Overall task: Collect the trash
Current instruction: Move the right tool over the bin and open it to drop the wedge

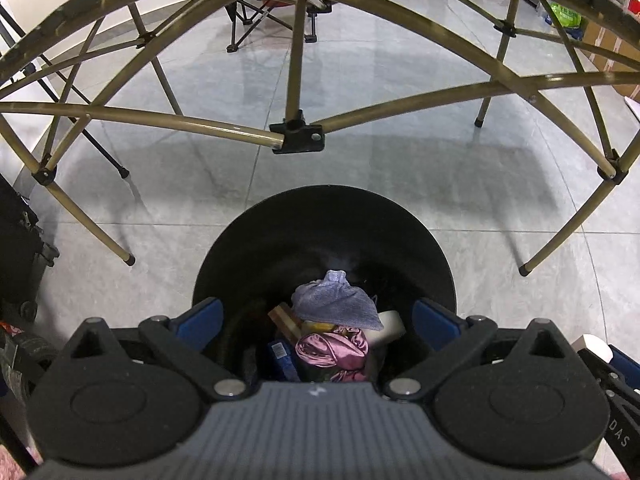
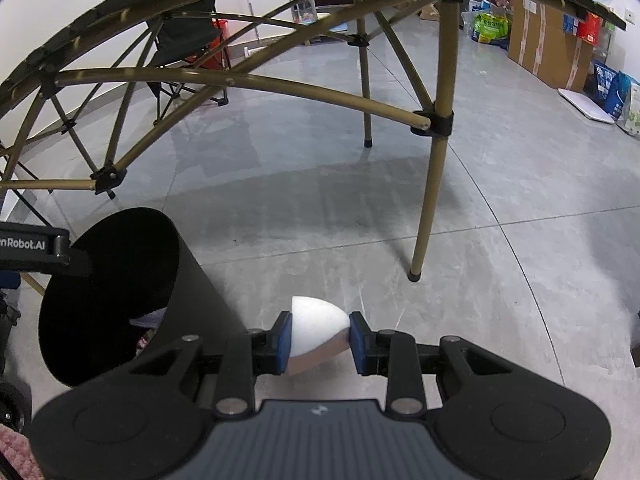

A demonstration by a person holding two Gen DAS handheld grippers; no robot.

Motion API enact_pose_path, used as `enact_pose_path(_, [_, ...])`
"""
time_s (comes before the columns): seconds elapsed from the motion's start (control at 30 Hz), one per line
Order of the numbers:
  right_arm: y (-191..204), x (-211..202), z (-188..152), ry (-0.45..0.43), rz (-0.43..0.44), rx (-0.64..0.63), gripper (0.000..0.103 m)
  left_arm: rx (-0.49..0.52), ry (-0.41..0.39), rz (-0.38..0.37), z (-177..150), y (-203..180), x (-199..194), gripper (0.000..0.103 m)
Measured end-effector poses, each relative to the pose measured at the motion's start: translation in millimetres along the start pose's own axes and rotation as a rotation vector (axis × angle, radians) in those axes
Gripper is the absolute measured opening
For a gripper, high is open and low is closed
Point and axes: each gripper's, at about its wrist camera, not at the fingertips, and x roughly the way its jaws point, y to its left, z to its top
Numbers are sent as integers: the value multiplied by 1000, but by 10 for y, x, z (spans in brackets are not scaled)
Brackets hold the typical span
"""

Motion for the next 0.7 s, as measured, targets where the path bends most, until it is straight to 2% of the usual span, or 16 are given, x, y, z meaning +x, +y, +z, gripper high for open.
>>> enact_pose_path(0.33, [256, -178, 29, -31, 3, -51, 29, -26, -45, -28, -60, 224, -247, 103])
enact_pose_path(0.7, [720, -406, 192, -80, 40, -111, 29, -107, -78, -19, -110, 740, -399, 103])
